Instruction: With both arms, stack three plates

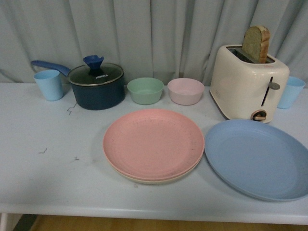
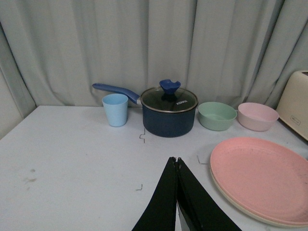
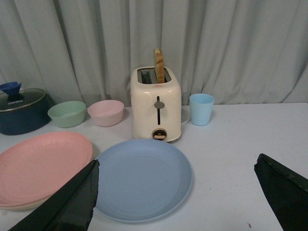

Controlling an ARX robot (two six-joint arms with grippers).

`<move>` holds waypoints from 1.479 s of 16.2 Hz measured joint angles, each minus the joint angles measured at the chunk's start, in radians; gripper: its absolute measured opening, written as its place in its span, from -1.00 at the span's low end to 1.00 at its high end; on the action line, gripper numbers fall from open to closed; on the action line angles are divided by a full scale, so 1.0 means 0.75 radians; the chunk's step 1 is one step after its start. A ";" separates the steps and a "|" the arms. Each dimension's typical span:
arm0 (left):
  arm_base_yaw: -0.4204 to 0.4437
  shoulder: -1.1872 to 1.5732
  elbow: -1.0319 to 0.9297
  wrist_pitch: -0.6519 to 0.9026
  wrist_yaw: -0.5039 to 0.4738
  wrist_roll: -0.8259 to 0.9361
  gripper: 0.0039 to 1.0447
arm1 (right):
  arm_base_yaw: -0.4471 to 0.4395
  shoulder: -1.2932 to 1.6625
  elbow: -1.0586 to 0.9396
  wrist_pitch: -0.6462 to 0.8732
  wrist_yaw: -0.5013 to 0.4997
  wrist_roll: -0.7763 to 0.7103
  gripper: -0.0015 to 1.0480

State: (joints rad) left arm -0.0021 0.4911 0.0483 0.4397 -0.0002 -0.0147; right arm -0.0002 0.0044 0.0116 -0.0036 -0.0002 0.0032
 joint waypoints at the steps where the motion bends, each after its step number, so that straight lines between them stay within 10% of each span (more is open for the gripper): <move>1: 0.000 -0.042 -0.010 -0.035 0.000 0.000 -0.97 | 0.000 0.000 0.000 0.000 0.000 0.000 0.87; 21: 0.000 -0.644 -0.049 -0.591 0.000 0.001 -0.97 | 0.000 0.000 0.000 0.001 0.000 -0.001 0.87; 24: 0.000 -0.644 -0.049 -0.591 0.000 0.001 -0.41 | 0.000 0.000 0.000 0.001 0.000 -0.001 0.87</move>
State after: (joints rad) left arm -0.0021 0.0082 0.0116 -0.0036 -0.0002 -0.0143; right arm -0.0002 0.0044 0.0116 -0.0032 -0.0002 0.0029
